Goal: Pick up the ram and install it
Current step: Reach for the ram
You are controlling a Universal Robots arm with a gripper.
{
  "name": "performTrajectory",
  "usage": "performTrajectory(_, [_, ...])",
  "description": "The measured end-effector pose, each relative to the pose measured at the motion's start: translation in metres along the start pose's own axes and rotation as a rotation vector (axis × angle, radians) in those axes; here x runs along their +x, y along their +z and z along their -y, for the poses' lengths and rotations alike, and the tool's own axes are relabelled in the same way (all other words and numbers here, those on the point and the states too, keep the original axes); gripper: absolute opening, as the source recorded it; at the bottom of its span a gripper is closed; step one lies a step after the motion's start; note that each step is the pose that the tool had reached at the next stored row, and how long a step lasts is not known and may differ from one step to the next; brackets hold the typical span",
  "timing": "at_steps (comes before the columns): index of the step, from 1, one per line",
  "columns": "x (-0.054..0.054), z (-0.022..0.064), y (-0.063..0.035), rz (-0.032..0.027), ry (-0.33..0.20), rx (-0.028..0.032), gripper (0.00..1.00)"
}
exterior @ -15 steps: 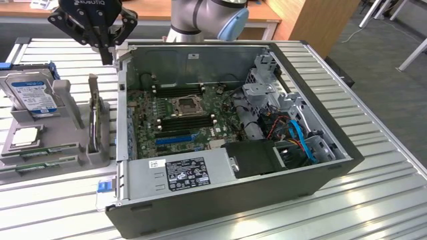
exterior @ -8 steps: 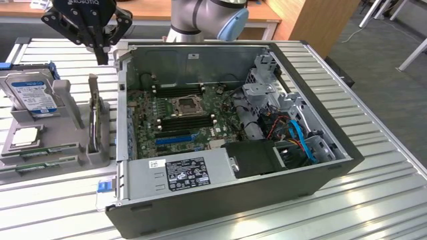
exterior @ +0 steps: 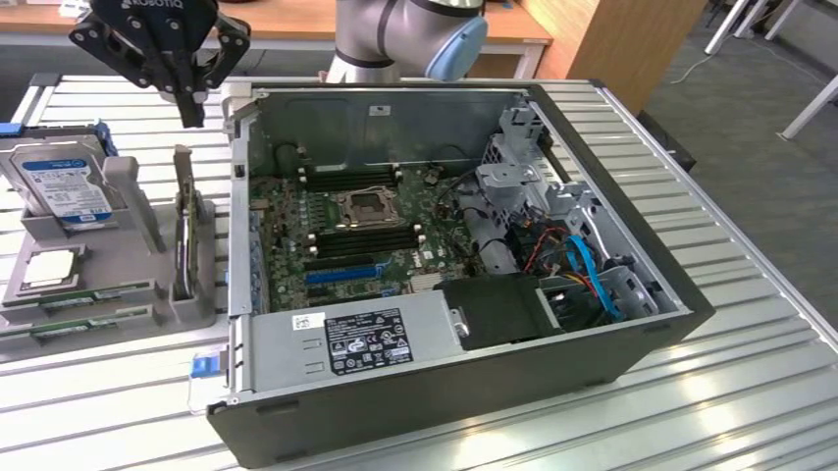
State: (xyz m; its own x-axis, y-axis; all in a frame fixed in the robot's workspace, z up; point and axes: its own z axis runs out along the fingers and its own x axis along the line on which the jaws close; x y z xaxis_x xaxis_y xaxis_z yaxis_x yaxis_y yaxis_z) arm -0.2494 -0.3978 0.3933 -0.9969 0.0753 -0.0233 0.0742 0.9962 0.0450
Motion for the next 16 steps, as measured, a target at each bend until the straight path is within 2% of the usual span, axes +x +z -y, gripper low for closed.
performTrajectory(16, [0.016,0.0006,-0.0004,0.0001,0.0,-0.0001,0.1])
